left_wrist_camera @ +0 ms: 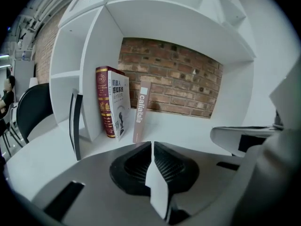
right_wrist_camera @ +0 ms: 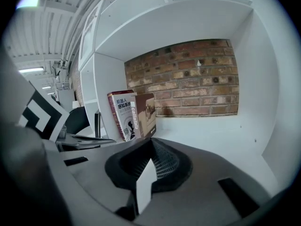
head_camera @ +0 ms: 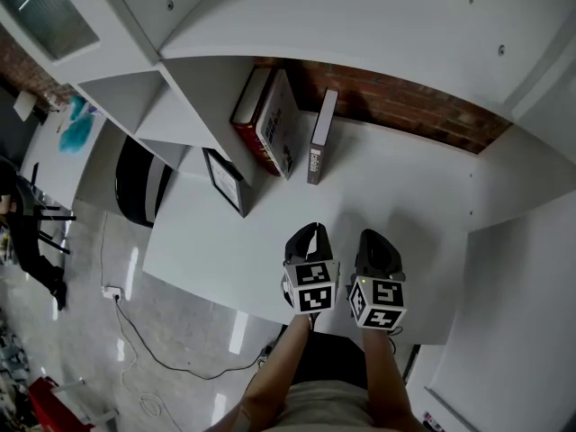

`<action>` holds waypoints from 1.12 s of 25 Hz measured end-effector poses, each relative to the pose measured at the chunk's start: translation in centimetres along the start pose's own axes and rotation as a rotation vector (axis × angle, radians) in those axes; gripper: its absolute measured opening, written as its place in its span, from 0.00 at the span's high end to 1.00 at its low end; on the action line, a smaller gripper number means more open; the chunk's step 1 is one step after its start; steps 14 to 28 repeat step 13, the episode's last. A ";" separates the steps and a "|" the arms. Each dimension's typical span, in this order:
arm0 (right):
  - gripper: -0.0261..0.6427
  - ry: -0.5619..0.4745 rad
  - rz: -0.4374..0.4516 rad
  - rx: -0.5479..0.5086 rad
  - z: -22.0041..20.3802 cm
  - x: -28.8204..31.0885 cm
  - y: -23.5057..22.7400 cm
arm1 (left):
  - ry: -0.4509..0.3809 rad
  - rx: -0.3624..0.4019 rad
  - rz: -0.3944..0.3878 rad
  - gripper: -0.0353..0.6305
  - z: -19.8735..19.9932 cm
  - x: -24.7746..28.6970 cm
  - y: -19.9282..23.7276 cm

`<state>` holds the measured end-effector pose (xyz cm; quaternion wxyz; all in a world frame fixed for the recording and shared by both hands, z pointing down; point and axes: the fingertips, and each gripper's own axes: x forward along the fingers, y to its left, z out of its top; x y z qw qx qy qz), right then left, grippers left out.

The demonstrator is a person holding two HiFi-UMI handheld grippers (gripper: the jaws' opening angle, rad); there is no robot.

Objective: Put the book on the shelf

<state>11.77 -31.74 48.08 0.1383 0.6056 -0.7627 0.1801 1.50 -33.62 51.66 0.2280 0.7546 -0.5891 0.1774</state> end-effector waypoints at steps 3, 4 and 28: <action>0.94 -0.015 0.001 0.004 0.4 -1.1 -0.1 | -0.012 0.022 -0.015 0.90 0.3 -1.4 -0.7; 0.94 -0.019 0.000 0.007 0.5 -1.4 -0.2 | -0.019 0.022 -0.020 0.90 0.4 -1.8 -0.9; 0.94 -0.027 0.011 0.000 0.3 -4.4 -0.1 | -0.067 0.004 -0.017 0.90 0.9 -5.8 -1.7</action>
